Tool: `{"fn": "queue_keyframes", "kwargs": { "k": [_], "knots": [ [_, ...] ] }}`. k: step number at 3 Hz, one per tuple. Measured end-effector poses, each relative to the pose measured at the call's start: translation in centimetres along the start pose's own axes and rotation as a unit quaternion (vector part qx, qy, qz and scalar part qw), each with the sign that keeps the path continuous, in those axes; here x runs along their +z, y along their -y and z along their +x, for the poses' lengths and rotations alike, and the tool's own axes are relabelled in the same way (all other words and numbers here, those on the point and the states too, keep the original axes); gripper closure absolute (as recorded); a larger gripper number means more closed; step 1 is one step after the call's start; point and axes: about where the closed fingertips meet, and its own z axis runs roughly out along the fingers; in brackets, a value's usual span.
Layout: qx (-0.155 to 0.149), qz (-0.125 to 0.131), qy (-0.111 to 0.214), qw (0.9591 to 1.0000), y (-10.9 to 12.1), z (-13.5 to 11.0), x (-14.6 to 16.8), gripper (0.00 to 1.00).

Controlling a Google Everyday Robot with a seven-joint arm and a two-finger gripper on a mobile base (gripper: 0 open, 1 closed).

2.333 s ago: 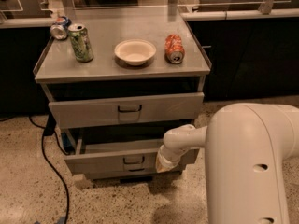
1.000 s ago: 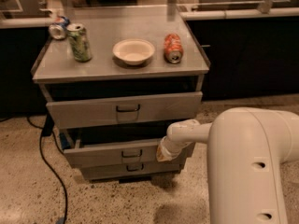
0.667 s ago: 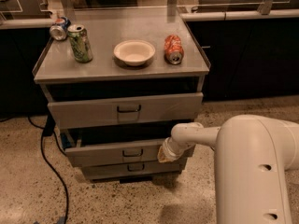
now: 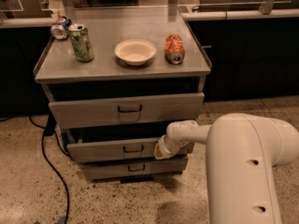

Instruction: Close middle drawer

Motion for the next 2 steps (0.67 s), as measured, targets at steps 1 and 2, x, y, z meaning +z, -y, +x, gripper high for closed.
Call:
{"fn": "queue_keyframes", "kwargs": {
  "k": [1, 2],
  "knots": [
    [-0.026, 0.001, -0.016, 0.9995, 1.88, 0.01, 1.21, 1.00],
    [-0.026, 0.001, -0.016, 0.9995, 1.88, 0.01, 1.21, 1.00]
  ]
}}
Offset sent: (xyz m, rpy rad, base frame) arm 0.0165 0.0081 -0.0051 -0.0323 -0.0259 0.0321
